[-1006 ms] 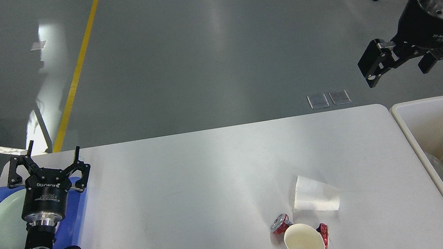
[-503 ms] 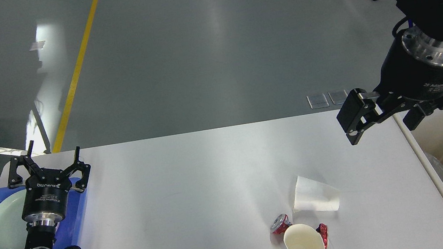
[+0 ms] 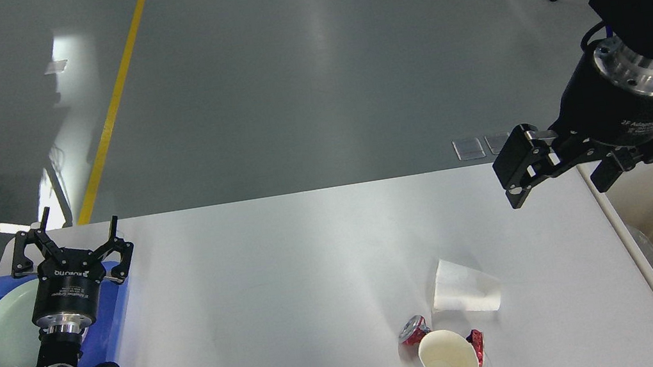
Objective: Tidy desktop
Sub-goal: 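Raise the right gripper out of the bin toward the table, then lower the right gripper onto the upright white paper cup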
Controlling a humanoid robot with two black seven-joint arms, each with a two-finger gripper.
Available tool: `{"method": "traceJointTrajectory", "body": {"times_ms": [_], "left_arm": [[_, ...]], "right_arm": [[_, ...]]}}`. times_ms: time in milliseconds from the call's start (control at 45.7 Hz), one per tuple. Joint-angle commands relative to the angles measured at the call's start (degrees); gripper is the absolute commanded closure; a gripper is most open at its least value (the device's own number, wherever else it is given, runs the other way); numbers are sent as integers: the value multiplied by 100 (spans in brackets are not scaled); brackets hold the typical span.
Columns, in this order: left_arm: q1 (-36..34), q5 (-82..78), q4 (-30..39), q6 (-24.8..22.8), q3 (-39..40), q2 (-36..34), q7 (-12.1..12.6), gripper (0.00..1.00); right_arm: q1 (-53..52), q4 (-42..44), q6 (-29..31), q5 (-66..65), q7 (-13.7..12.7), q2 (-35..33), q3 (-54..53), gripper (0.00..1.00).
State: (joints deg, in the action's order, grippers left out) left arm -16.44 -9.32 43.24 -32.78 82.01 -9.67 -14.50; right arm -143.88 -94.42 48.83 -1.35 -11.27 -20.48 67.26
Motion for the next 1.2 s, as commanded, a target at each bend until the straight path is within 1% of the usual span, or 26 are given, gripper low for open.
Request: {"method": "traceJointTrajectory", "body": {"times_ms": [0, 372, 503, 591, 722, 787, 809, 962, 1181], "left_arm": [[0, 0, 0, 0, 0, 0, 0, 3], [0, 0, 0, 0, 0, 0, 0, 3], [0, 0, 0, 0, 0, 0, 0, 3], [0, 0, 0, 0, 0, 0, 0, 3], [0, 0, 0, 0, 0, 0, 0, 3], [0, 0, 0, 0, 0, 0, 0, 3], [0, 0, 0, 0, 0, 0, 0, 3], [0, 0, 0, 0, 0, 0, 0, 3], [0, 0, 0, 0, 0, 0, 0, 3]], "right_arm": [[0, 2, -5, 3, 2, -8, 16, 0], [123, -33, -102, 117, 2, 45, -2, 0], [474, -42, -128, 398, 2, 115, -37, 0], [869, -42, -268, 600, 2, 194, -107, 0], [1625, -42, -935, 882, 2, 440, -397, 0], [2003, -42, -1366, 891, 2, 598, -511, 9], [2134, -42, -1541, 882, 2, 659, -547, 10], [3180, -16, -2623, 786, 2, 1064, -837, 10], [4156, 125, -3686, 601, 2, 1582, -925, 9]]}}
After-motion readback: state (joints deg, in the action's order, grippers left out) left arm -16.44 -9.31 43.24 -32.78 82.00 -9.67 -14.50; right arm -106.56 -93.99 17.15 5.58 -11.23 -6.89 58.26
